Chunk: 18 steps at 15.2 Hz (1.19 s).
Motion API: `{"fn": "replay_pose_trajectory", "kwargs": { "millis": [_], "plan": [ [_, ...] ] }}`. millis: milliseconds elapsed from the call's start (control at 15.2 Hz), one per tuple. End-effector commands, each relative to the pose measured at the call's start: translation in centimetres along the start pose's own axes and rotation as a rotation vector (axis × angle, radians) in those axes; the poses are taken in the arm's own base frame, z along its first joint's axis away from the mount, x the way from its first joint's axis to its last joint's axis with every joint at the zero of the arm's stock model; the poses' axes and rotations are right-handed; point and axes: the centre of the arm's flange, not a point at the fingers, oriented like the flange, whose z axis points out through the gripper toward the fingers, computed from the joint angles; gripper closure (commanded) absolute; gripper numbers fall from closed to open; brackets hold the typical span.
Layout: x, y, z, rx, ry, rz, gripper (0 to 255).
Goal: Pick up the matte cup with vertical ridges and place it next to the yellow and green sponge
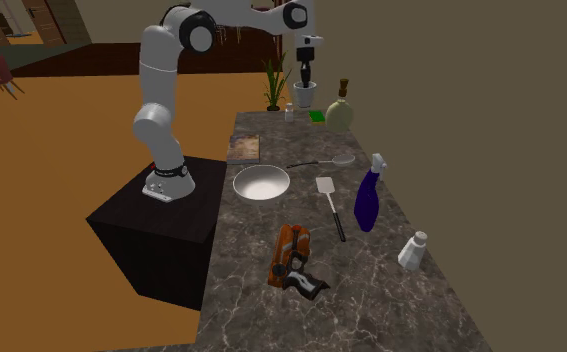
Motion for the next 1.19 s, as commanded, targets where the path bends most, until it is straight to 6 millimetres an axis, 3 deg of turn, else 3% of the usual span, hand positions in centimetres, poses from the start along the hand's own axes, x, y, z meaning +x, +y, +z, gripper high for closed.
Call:
{"fn": "replay_pose_trajectory", "kwargs": {
  "millis": [0,330,1122],
  "plan": [
    [-0.6,-2.5,-0.6,-0.001,0.000,0.002,255],
    [-1.7,-8.7,-2.3,-0.001,0.000,0.002,255],
    [-2.5,-10.2,3.8,-0.001,0.000,0.002,255]
  ]
}}
